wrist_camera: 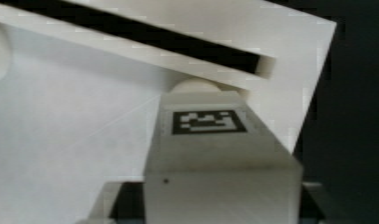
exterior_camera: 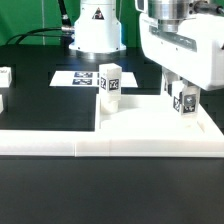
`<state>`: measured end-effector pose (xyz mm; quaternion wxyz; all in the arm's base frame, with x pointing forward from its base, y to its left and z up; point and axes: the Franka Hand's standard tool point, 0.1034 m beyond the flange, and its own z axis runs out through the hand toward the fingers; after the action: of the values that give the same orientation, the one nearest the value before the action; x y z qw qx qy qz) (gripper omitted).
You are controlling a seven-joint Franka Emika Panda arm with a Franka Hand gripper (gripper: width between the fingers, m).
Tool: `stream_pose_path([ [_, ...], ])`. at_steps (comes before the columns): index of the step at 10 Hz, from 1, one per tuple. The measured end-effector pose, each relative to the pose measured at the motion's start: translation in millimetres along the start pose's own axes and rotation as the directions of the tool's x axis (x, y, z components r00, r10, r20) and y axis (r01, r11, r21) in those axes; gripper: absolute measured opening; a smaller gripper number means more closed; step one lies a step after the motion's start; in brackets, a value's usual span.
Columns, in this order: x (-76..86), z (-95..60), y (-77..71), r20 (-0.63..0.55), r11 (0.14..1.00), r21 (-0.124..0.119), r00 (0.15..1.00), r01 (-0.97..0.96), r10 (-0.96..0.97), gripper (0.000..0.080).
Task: Assemble square table
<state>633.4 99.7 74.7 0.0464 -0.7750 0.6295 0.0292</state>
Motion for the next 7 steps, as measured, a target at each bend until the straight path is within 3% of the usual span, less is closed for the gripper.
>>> stream_pose_path([
  [3,-6.5,1.0,0.7,0.000,0.959,0.007,0.959,-0.283,0.283,0.0290],
  [5,-6.1,1.6,1.0,-0.001,0.970,0.006,0.970,-0.243,0.243,0.0300],
  [6,-6.9,1.8,1.1,-0.005,0.977,0.005,0.977,-0.215,0.215,0.0474],
  [7,-11.1,2.7,1.7,-0.032,1.000,-0.006,0.999,-0.023,0.023,0.0474],
])
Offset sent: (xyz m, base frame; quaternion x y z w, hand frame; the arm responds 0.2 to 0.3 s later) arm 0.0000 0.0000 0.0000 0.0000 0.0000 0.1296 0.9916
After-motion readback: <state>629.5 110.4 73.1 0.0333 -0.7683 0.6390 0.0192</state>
